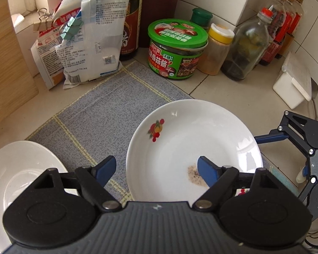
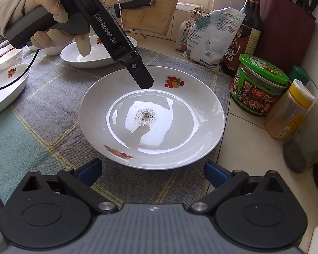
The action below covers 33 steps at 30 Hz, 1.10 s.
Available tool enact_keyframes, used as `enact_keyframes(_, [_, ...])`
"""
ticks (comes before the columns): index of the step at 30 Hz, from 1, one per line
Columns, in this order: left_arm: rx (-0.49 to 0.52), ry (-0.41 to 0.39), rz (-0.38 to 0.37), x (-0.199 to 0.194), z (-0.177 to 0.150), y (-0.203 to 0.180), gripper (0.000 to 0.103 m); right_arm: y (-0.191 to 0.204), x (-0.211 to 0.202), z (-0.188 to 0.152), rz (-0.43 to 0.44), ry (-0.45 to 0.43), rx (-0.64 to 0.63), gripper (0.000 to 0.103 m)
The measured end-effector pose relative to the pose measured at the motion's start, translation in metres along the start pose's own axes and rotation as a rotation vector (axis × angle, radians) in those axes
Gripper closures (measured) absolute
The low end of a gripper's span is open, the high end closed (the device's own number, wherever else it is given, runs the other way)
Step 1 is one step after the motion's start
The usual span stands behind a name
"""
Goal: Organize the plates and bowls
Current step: 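Lower the stained plate onto the mat and open the left tool, then move the right tool toward the large flower-print white plate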
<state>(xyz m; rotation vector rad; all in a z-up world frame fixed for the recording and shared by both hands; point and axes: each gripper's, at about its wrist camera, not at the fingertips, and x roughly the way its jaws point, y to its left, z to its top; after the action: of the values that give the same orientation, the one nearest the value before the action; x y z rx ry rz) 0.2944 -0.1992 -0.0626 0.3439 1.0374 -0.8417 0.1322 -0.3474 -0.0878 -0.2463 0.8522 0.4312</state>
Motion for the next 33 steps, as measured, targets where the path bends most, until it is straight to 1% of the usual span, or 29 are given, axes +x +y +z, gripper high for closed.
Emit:
enact_keyframes(3, [0.006, -0.037, 0.037, -0.019, -0.004, -0.003, 0.019, 0.005, -0.008, 0.001, -0.024, -0.012, 0.019, 0.0])
enact_keyframes(7, [0.006, -0.1, 0.056, -0.046, -0.009, -0.006, 0.019, 0.01, -0.018, 0.004, -0.072, -0.043, 0.06, 0.0])
enact_keyframes(10, [-0.007, -0.148, 0.063, -0.066, -0.016, -0.009, 0.019, 0.014, -0.02, 0.007, -0.073, -0.038, 0.085, 0.0])
enact_keyframes(13, [-0.024, -0.187, 0.066, -0.084, -0.026, -0.014, 0.018, 0.023, -0.019, 0.01, -0.087, -0.02, 0.067, 0.0])
enact_keyframes(15, [-0.034, -0.206, 0.072, -0.093, -0.035, -0.017, 0.018, 0.031, -0.02, 0.013, -0.097, -0.025, 0.056, 0.0])
enact_keyframes(17, [-0.049, -0.223, 0.081, -0.103, -0.047, -0.021, 0.017, 0.036, -0.022, 0.016, -0.075, -0.03, 0.061, 0.0])
enact_keyframes(20, [-0.081, -0.254, 0.114, -0.115, -0.065, -0.024, 0.017, 0.046, -0.025, 0.023, -0.067, -0.052, 0.058, 0.0])
enact_keyframes(24, [-0.151, -0.292, 0.158, -0.13, -0.093, -0.024, 0.017, 0.058, -0.025, 0.031, -0.027, -0.067, 0.045, 0.0])
enact_keyframes(26, [-0.178, -0.297, 0.196, -0.136, -0.107, -0.024, 0.017, 0.064, -0.022, 0.035, -0.017, -0.067, 0.029, 0.0])
enact_keyframes(28, [-0.197, -0.31, 0.255, -0.143, -0.124, -0.026, 0.017, 0.07, -0.019, 0.037, -0.002, -0.072, 0.006, 0.0])
enact_keyframes(29, [-0.212, -0.315, 0.279, -0.146, -0.131, -0.027, 0.016, 0.072, -0.018, 0.039, 0.01, -0.074, -0.002, 0.0])
enact_keyframes(30, [-0.226, -0.318, 0.295, -0.148, -0.137, -0.027, 0.011, 0.075, -0.016, 0.041, 0.024, -0.074, -0.009, 0.0])
enact_keyframes(31, [-0.246, -0.324, 0.315, -0.151, -0.145, -0.027, 0.01, 0.079, -0.014, 0.042, 0.037, -0.076, -0.02, 0.0])
enact_keyframes(33, [-0.277, -0.33, 0.335, -0.156, -0.157, -0.027, 0.009, 0.085, -0.011, 0.046, 0.051, -0.082, -0.041, 0.0])
